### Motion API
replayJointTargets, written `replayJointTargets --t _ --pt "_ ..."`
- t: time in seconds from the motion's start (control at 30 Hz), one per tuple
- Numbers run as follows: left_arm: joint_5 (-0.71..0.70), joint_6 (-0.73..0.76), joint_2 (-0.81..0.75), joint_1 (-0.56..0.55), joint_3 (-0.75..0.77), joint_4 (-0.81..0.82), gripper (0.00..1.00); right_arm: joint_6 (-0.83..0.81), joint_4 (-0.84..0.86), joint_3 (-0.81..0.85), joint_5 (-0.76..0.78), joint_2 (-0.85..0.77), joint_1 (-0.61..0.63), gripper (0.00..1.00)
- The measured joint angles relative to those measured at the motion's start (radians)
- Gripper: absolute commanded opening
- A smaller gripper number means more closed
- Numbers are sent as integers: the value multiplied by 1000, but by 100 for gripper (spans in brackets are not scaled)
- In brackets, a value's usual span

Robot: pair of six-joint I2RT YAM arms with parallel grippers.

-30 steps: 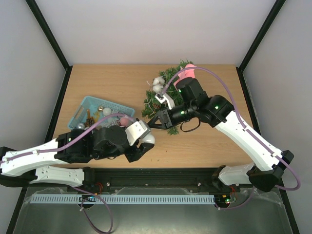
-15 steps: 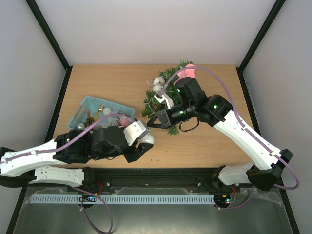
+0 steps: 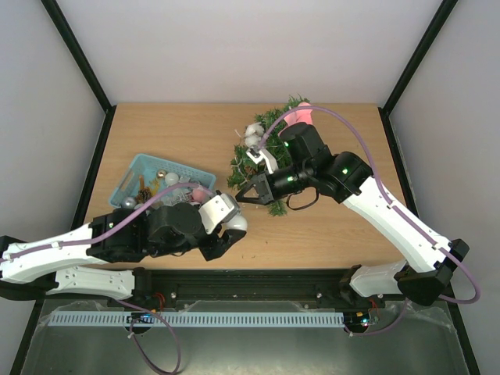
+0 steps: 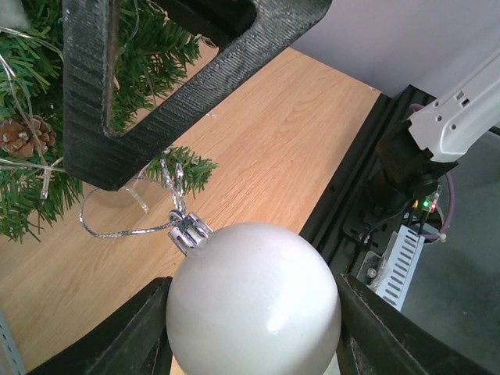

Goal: Decorate the small christmas tree

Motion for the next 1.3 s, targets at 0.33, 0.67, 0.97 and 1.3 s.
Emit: replayJointTargets --t 0.33,0.67,0.97,1.3 --pt "-11 -1 0 0 -3 2 47 6 11 0 2 -3 0 1" --pt "-25 -12 0 0 -4 5 51 26 50 -3 21 -36 0 1" --pt "-25 -13 -6 0 -24 46 53 56 106 -68 43 -89 0 1" --pt "-24 -10 -6 0 -32 110 49 77 137 -126 80 -139 0 1"
